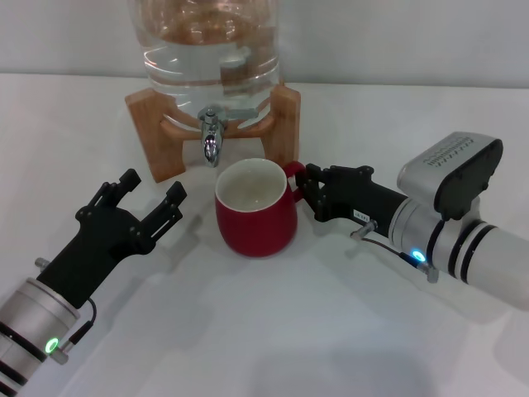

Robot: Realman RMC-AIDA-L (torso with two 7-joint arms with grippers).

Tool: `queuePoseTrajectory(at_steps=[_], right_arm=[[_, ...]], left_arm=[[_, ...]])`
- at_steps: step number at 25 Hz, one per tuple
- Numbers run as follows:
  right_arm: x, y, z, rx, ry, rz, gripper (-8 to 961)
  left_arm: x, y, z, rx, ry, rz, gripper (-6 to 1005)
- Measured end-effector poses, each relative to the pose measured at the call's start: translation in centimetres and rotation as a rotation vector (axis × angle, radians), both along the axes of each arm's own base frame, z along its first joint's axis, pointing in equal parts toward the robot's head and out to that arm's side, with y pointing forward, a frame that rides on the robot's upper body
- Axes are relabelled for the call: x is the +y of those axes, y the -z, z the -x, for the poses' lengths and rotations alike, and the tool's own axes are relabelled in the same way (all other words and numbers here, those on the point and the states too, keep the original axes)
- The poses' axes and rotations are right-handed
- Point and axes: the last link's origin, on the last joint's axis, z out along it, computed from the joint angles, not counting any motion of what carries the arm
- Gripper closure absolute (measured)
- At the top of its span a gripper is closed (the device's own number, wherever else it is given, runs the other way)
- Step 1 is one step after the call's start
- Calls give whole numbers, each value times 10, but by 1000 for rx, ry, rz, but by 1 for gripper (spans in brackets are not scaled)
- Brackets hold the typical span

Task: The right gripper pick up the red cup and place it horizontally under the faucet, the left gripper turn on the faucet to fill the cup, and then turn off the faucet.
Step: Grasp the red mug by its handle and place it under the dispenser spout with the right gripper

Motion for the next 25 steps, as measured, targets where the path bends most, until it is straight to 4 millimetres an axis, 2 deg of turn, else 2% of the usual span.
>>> queuePoseTrajectory(at_steps=[9, 25], right_arm=[[-3, 9, 8, -13, 8, 37, 808], [-1, 12, 15, -22, -3, 48, 816]], left_arm=[[-1, 0, 1, 2, -2, 0, 138], [0, 0, 0, 2, -1, 1, 138]])
